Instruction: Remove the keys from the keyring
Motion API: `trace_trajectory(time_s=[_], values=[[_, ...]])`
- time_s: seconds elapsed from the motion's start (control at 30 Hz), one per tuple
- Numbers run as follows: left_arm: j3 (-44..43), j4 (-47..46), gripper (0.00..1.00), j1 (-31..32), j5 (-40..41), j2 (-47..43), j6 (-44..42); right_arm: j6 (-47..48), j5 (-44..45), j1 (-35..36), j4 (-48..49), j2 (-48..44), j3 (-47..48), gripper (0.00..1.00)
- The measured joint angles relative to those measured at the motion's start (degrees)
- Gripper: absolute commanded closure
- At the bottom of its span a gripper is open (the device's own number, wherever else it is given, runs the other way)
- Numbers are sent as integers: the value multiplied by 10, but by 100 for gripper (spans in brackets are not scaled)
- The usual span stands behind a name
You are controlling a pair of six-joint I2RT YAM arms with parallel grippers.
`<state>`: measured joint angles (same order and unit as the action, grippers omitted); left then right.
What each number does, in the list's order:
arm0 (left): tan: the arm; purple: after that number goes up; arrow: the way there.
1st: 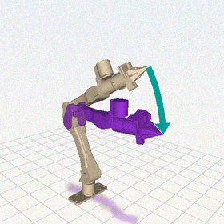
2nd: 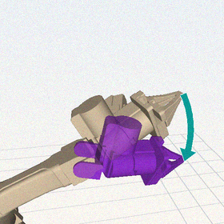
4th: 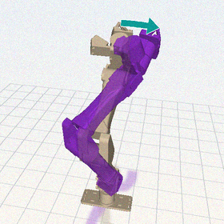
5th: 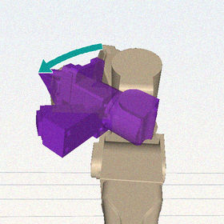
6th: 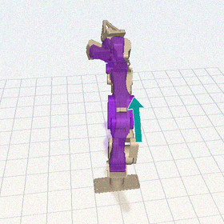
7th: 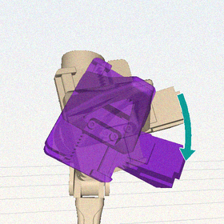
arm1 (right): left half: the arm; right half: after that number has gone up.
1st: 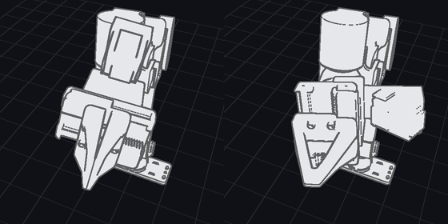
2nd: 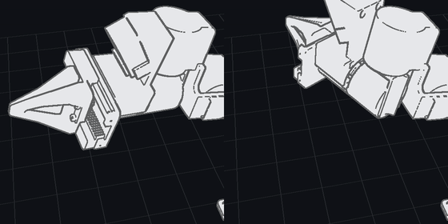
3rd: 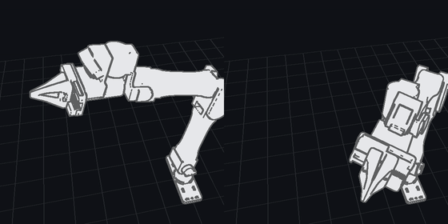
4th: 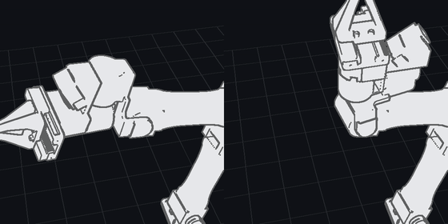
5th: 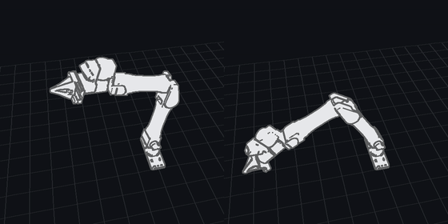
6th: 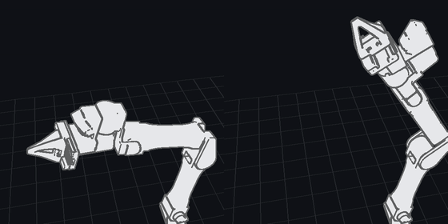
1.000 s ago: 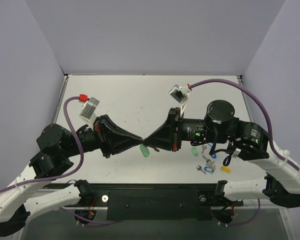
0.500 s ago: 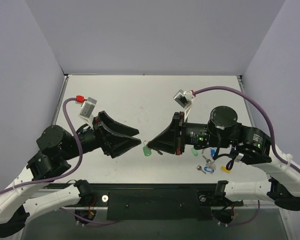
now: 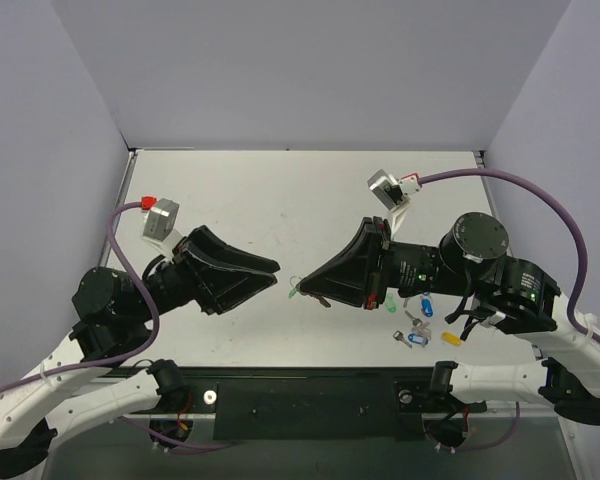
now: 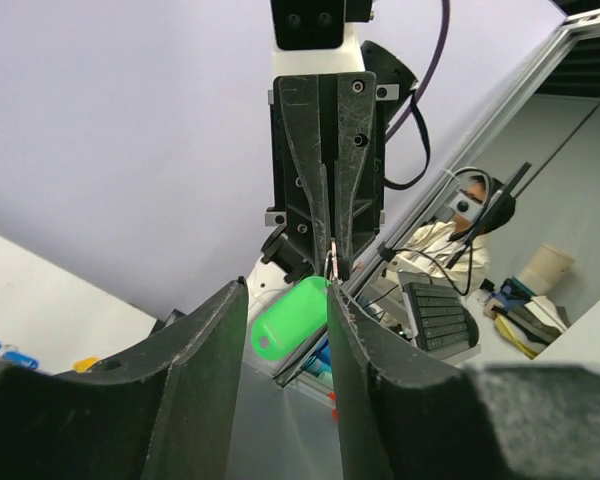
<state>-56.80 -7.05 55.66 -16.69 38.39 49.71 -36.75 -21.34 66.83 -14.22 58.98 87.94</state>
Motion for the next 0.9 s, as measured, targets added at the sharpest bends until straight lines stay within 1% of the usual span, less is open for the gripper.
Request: trace_trajectory(time_s=[0.13, 0.33, 0.53, 0.8, 0.9], values=[[15, -62, 57, 0, -13, 16, 24, -9, -10, 0, 24, 0, 0, 100], [22, -111, 60, 0, -26, 25, 43, -17, -16, 0, 42, 0, 0, 100], [24, -143, 61, 1, -38, 26, 52, -20, -16, 0, 42, 0, 0, 100], [28, -161, 62, 7, -48, 38, 56, -21, -16, 0, 42, 0, 0, 100], [28, -163, 64, 10, -48, 44, 56, -21, -16, 0, 42, 0, 0, 100]])
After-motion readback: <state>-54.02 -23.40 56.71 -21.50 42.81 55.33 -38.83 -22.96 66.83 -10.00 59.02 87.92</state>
